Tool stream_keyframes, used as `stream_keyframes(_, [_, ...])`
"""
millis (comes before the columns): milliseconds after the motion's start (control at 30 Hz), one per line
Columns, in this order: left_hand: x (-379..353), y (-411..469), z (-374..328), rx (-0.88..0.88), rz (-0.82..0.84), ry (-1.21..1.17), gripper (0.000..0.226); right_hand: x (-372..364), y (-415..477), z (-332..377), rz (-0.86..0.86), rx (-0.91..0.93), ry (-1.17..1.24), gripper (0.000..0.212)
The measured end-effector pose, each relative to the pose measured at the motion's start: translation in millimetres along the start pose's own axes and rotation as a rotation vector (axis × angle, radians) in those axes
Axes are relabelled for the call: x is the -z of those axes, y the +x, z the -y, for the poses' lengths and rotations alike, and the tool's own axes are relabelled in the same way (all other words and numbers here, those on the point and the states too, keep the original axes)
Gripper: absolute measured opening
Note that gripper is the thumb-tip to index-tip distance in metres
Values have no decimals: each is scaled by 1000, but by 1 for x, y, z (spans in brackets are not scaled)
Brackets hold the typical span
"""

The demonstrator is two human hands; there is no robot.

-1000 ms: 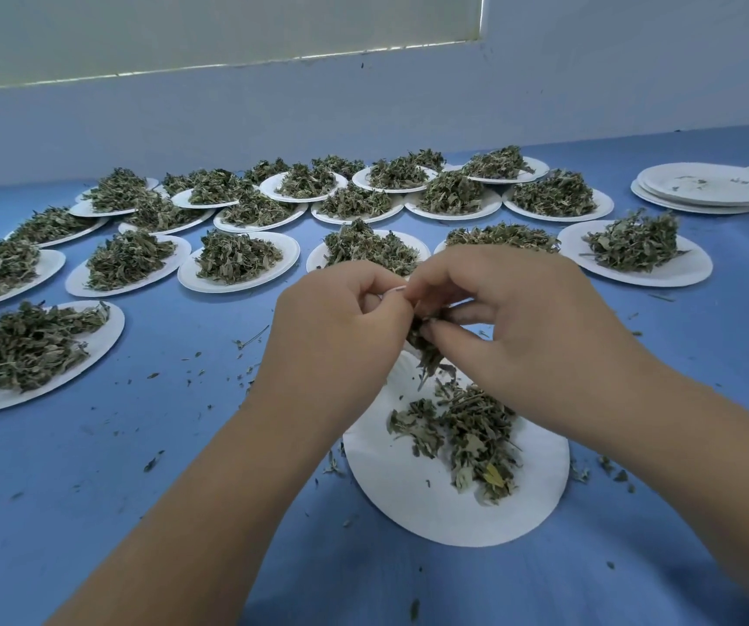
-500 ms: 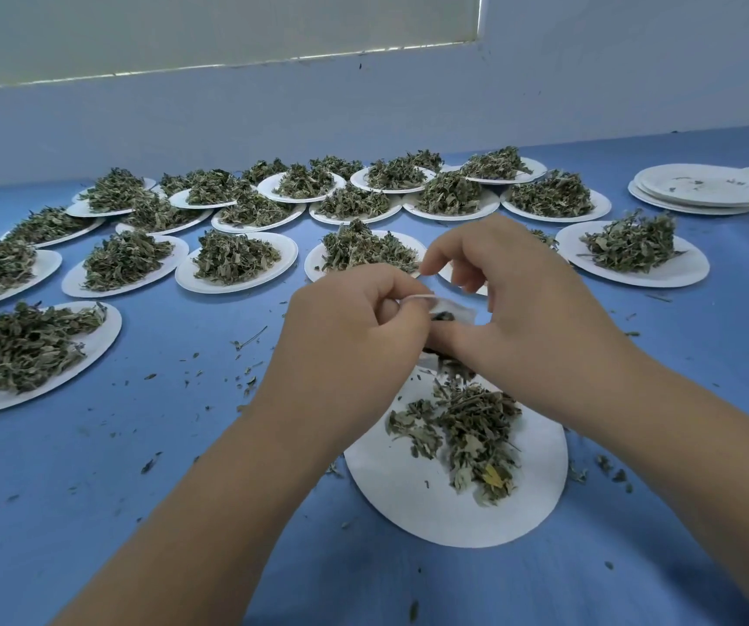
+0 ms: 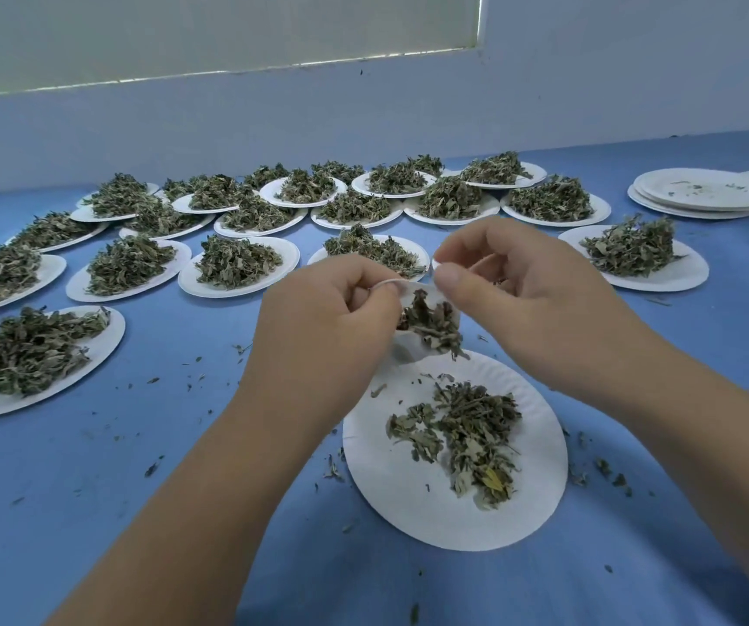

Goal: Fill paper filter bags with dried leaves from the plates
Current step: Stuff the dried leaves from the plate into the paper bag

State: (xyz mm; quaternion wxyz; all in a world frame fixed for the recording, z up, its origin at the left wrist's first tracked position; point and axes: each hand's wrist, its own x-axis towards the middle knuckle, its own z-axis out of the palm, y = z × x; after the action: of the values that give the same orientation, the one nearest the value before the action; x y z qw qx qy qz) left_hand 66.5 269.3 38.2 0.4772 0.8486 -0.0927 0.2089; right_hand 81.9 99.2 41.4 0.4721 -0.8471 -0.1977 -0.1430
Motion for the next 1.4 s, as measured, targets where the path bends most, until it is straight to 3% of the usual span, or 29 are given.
stream_keyframes(100, [7, 3, 1, 30, -40, -20, 21, 0, -2, 4, -35, -27, 18, 30])
stream_keyframes(200, [10, 5, 4, 66, -89, -57, 21, -1, -5, 7, 50, -81, -97, 60])
stream_keyframes(267, [10, 6, 5, 79, -106, -64, 21, -4, -8, 8, 115, -76, -180, 68])
stream_keyframes(533, [8, 5, 4, 55, -100, -67, 19, -5, -12, 10, -9, 35, -58, 20])
stream_keyframes(1100, [-4, -5, -2, -102, 4, 4, 21, -9, -14, 7, -85, 315, -386, 4])
stream_keyframes(1400, [9, 2, -1, 12, -105, -79, 20, -4, -16, 10, -39, 402, -323, 21])
